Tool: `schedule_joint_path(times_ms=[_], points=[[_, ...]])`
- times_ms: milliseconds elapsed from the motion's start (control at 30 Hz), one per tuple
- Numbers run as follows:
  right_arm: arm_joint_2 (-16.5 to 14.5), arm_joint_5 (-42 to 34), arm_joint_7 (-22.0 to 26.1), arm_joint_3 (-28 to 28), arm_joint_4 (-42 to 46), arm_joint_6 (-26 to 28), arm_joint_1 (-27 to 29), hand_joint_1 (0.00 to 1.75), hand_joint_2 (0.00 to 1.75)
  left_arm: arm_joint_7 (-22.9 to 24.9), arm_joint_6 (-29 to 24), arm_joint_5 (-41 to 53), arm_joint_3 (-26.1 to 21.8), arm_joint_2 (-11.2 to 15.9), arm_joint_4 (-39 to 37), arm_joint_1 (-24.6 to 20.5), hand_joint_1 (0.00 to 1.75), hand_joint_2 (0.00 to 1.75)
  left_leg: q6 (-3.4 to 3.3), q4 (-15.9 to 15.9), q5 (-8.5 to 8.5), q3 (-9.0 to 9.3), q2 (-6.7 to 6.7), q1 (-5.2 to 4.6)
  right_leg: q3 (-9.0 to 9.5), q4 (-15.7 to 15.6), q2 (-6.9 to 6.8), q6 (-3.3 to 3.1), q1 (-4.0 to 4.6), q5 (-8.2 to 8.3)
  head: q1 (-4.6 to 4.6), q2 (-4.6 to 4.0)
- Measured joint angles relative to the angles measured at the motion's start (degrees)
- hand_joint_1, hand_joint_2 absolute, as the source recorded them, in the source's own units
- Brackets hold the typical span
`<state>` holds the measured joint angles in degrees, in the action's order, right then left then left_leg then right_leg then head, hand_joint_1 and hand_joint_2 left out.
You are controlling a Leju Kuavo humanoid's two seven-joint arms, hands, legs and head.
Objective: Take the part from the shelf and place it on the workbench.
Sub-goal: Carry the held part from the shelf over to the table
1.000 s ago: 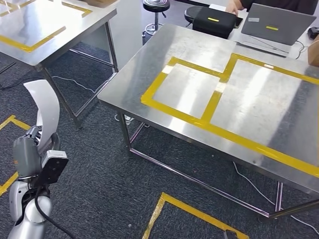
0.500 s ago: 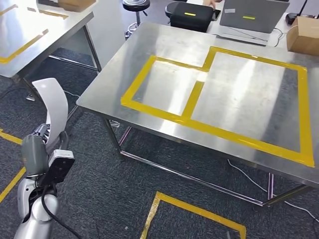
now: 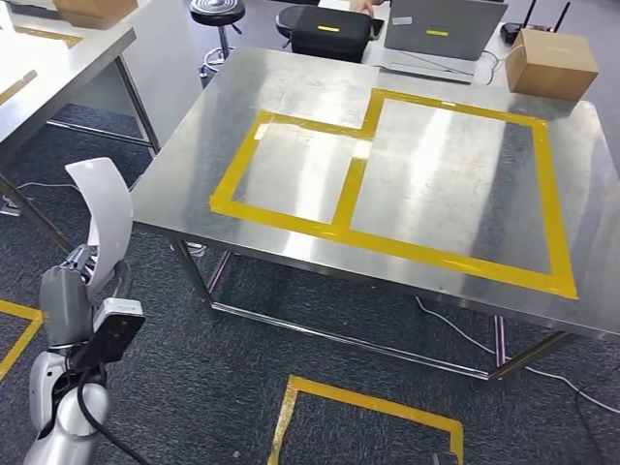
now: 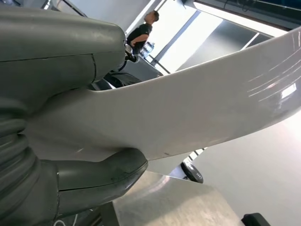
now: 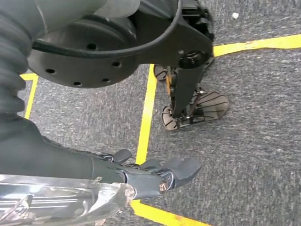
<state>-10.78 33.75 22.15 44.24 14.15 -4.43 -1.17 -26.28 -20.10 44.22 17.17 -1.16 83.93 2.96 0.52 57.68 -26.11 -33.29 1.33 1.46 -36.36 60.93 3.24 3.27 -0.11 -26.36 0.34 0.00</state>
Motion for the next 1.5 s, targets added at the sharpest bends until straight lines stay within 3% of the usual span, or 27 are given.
schedule_joint_path(times_ms=[67, 100, 133, 167, 200, 300, 367, 467, 533, 600, 633, 667, 700, 767, 833, 900, 1033, 1067, 1133, 1200, 1233, 1267, 1333, 1400, 1500], points=[[0.0, 0.0, 0.0, 0.0, 0.0, 0.0, -0.1, 0.00, 1.75, -0.1, 0.0, 0.0, 0.0, 0.0, 0.1, 0.4, 1.75, 1.75, -0.43, 0.0, -0.20, 0.23, -0.86, -0.05, -3.28, 6.9, -2.16, 0.44, 0.01, -3.57, 0.37, 0.00], [-0.1, 0.0, 0.0, 0.0, 0.0, 0.0, -0.1, 0.00, 1.75, -0.1, 0.0, 0.0, 0.0, 0.0, 0.1, 0.6, 1.75, 1.75, -0.51, 0.0, -0.29, 0.30, -1.33, -0.09, -5.29, 10.9, -2.52, 0.59, -0.04, -5.18, 0.40, 0.00], [-0.1, 0.0, 0.0, 0.0, 0.0, 0.0, -0.1, 0.00, 1.75, -0.1, 0.0, 0.0, 0.0, 0.0, 0.1, 0.8, 1.75, 1.75, -0.53, 0.0, -0.40, 0.41, -1.76, -0.11, -6.72, 13.5, -2.67, 0.66, -0.05, -5.89, 0.39, 0.00], [-0.1, 0.0, 0.0, 0.0, 0.0, 0.0, 0.0, 0.00, 1.75, -0.1, 0.0, 0.0, 0.0, 0.0, 0.1, 0.9, 1.75, 1.75, -0.49, 0.0, -0.55, 0.58, -2.17, -0.13, -7.13, 14.2, -2.75, 0.67, -0.06, -5.50, 0.41, 0.00], [-0.1, 0.0, 0.0, 0.0, 0.0, 0.0, 0.0, 0.00, 1.75, -0.1, 0.0, 0.0, 0.0, 0.0, 0.1, 0.9, 1.75, 1.75, -0.41, 0.0, -0.74, 0.84, -2.53, -0.13, -6.28, 12.4, -2.86, 0.58, -0.05, -4.02, 0.40, 0.00], [-0.1, 0.0, 0.0, 0.0, 0.0, 0.0, 0.0, 0.00, 1.75, -0.1, 0.0, 0.0, 0.0, -0.1, 0.1, 1.0, 1.75, 1.75, 0.21, 0.0, -1.50, 1.84, -3.42, -0.35, -0.31, 0.9, -4.85, -0.13, 0.25, 1.18, 0.41, 0.00], [-0.1, 0.0, 0.0, 0.0, 0.0, 0.0, -0.1, 0.00, 1.75, -0.1, 0.0, 0.0, 0.1, -0.1, 0.2, 1.0, 1.75, 1.75, 0.78, 0.0, -1.83, 2.12, -3.89, -0.61, 1.10, -2.0, -5.53, -0.71, 0.57, 1.73, 0.39, 0.00], [-0.1, 0.0, 0.0, 0.0, 0.0, 0.2, -0.1, 0.00, 1.75, -0.2, -0.1, 0.0, 0.2, -0.2, 0.3, 1.0, 1.75, 1.75, 1.77, 0.0, -2.39, 2.35, -4.12, -0.49, 1.24, -2.3, -4.12, -1.65, 0.47, 1.75, 0.33, 0.00], [-0.1, 0.1, 0.1, 0.0, 0.0, 0.3, -0.2, 0.00, 1.75, -0.3, -0.2, 0.0, 0.2, -0.2, 0.3, 0.9, 1.75, 1.75, 2.25, 3.8, -4.62, 0.62, -2.95, -0.43, 1.69, -2.7, -3.39, -2.27, 0.14, 1.74, 0.08, 0.00], [-0.1, 0.2, 0.1, 0.0, 0.0, 0.3, -0.4, 0.00, 1.75, -0.4, -0.2, 0.0, 0.3, -0.1, 0.3, 1.0, 1.75, 1.75, 2.44, 11.5, -7.88, -3.68, -2.00, -0.46, 1.88, -2.7, -2.71, -2.69, 0.09, 1.51, -0.11, 0.00], [-0.1, 0.2, 0.1, 0.0, 0.0, 0.3, -0.4, 0.00, 1.75, -0.4, -0.2, 0.0, 0.3, -0.1, 0.3, 1.0, 1.75, 1.75, 2.49, 14.6, -8.56, -5.70, -1.86, -0.46, 2.02, -2.7, -2.31, -2.78, 0.09, 1.36, -0.13, 0.00], [-0.1, 0.2, 0.1, 0.0, 0.0, 0.3, -0.4, 0.00, 1.75, -0.4, -0.2, 0.0, 0.3, -0.1, 0.3, 1.0, 1.75, 1.75, 2.50, 16.0, -8.06, -6.93, -1.80, -0.45, 2.23, -2.7, -1.90, -2.78, 0.08, 1.20, -0.14, 0.00], [-0.2, 0.2, 0.1, 0.0, 0.0, 0.3, -0.4, 0.00, 1.75, -0.4, -0.2, 0.0, 0.3, -0.1, 0.3, 1.0, 1.75, 1.75, 2.47, 15.1, -6.31, -7.06, -1.77, -0.44, 2.56, -2.7, -1.52, -2.70, 0.05, 0.98, -0.14, 0.00], [-0.2, 0.2, 0.1, 0.0, 0.0, 0.3, -0.3, 0.00, 1.75, -0.4, -0.2, 0.0, 0.3, -0.1, 0.3, 1.0, 1.75, 1.75, 2.41, 8.3, -1.20, -4.62, -1.69, -0.39, 3.35, -2.7, -0.91, -2.31, -0.05, 0.42, -0.15, 0.00], [-0.2, 0.2, 0.2, 0.0, 0.0, 0.3, -0.4, 0.00, 1.75, -0.4, -0.2, 0.0, 0.3, -0.1, 0.3, 0.9, 1.75, 1.75, 2.01, 2.0, 1.18, -1.99, -1.42, -0.39, 3.71, -2.5, -0.45, -1.67, 0.10, -0.25, -0.25, 0.00], [-0.2, 0.3, 0.3, 0.0, 0.0, 0.3, -0.4, 0.00, 1.75, -0.4, -0.2, 0.0, 0.4, -0.1, 0.3, 0.9, 1.75, 1.75, 1.13, 0.2, 0.71, -1.30, -1.23, -0.46, 3.87, -2.3, -0.30, -0.97, 0.29, -0.49, -0.26, 0.00], [-0.2, 0.6, 0.5, 0.0, 0.0, 0.4, -0.4, 0.00, 1.75, -0.4, -0.3, 0.0, 0.3, -0.2, 0.4, 0.8, 1.75, 1.75, -0.27, 0.3, 0.26, -0.33, -1.27, -0.26, 3.52, -0.5, -1.24, -0.12, 0.19, -1.71, 0.04, 0.00], [-0.2, 0.7, 0.5, 0.0, 0.0, 0.4, -0.5, 0.00, 1.75, -0.4, -0.3, 0.0, 0.3, -0.2, 0.4, 0.7, 1.75, 1.75, -0.47, 0.3, 0.08, -0.09, -1.29, -0.29, 2.43, 1.8, -1.75, 0.09, 0.17, -2.76, 0.17, 0.00], [-0.2, 0.8, 0.6, 0.0, 0.0, 0.4, -0.7, 0.00, 1.75, -0.5, -0.3, 0.0, 0.3, -0.2, 0.4, 0.7, 1.75, 1.75, -0.74, 0.3, -0.36, 0.32, -1.35, -0.35, -1.64, 9.1, -2.49, 0.47, 0.09, -5.57, 0.42, 0.00], [-0.2, 0.9, 0.6, 0.0, 0.0, 0.4, -0.6, 0.00, 1.75, -0.5, -0.3, 0.0, 0.4, -0.2, 0.4, 0.7, 1.75, 1.75, -0.76, 0.3, -0.93, 0.87, -1.38, -0.40, -5.18, 13.9, -2.70, 0.56, 0.05, -6.60, 0.45, 0.00], [-0.2, 0.9, 0.6, 0.0, 0.0, 0.4, -0.5, 0.00, 1.75, -0.5, -0.3, 0.0, 0.4, -0.2, 0.3, 0.7, 1.75, 1.75, -0.69, 0.3, -1.28, 1.33, -1.37, -0.41, -5.60, 13.4, -2.72, 0.48, 0.06, -5.51, 0.45, 0.00], [-0.2, 0.9, 0.6, 0.0, 0.0, 0.4, -0.5, 0.00, 1.75, -0.5, -0.3, 0.0, 0.4, -0.2, 0.3, 0.7, 1.75, 1.75, -0.59, 0.3, -1.70, 1.91, -1.37, -0.41, -4.98, 11.0, -2.74, 0.33, 0.06, -3.36, 0.46, 0.00], [-0.2, 0.9, 0.6, 0.0, 0.0, 0.4, -0.6, 0.00, 1.75, -0.5, -0.3, 0.0, 0.4, -0.2, 0.4, 0.7, 1.75, 1.75, -0.18, 0.3, -2.58, 3.04, -1.39, -0.45, -2.38, 3.6, -3.01, -0.07, 0.15, 1.33, 0.45, 0.00], [-0.2, 0.9, 0.6, 0.0, 0.0, 0.4, -0.7, 0.00, 1.75, -0.6, -0.3, 0.0, 0.4, -0.2, 0.4, 0.6, 1.75, 1.75, 0.42, 0.1, -3.19, 3.56, -1.45, -0.58, -0.70, -0.7, -3.33, -0.68, 0.40, 2.56, 0.48, 0.00], [-0.2, 0.9, 0.7, 0.0, 0.0, 0.5, -0.7, 0.00, 1.75, -0.6, -0.3, 0.0, 0.4, -0.2, 0.4, 0.4, 1.75, 1.75, 1.39, 0.3, -3.26, 4.12, -1.51, -0.65, 0.32, -1.8, -3.07, -1.76, 0.43, 2.09, 0.49, 0.00]])
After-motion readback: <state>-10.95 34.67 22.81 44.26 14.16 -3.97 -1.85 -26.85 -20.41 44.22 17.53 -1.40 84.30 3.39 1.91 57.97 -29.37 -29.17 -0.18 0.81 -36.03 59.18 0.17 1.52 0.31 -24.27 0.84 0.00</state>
